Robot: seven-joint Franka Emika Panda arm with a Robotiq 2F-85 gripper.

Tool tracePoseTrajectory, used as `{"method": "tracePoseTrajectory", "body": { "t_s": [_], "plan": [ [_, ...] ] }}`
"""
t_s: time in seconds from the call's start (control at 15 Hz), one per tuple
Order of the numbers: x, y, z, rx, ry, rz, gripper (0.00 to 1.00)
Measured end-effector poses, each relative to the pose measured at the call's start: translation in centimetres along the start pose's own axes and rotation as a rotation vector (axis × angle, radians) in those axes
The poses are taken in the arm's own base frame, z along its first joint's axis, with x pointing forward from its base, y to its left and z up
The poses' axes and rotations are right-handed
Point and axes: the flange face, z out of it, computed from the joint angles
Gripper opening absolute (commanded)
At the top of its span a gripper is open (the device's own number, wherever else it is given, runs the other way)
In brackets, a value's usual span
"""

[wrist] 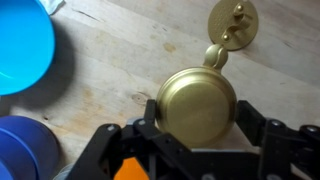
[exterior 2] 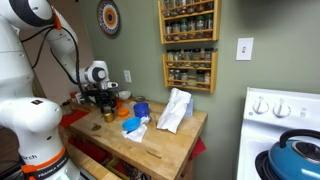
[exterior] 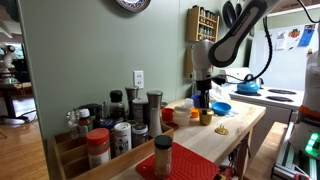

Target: Pick up the gold lid from the table and put it on the gold cup

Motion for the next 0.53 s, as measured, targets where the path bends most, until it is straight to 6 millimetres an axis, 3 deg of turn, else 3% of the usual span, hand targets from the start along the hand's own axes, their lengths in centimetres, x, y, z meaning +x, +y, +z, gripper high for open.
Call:
{"method": "tracePoseTrajectory", "body": {
  "t_s": [0.53],
  "plan": [
    [0.08, 0.19, 0.25, 0.002, -0.004, 0.004, 0.55]
  ]
}}
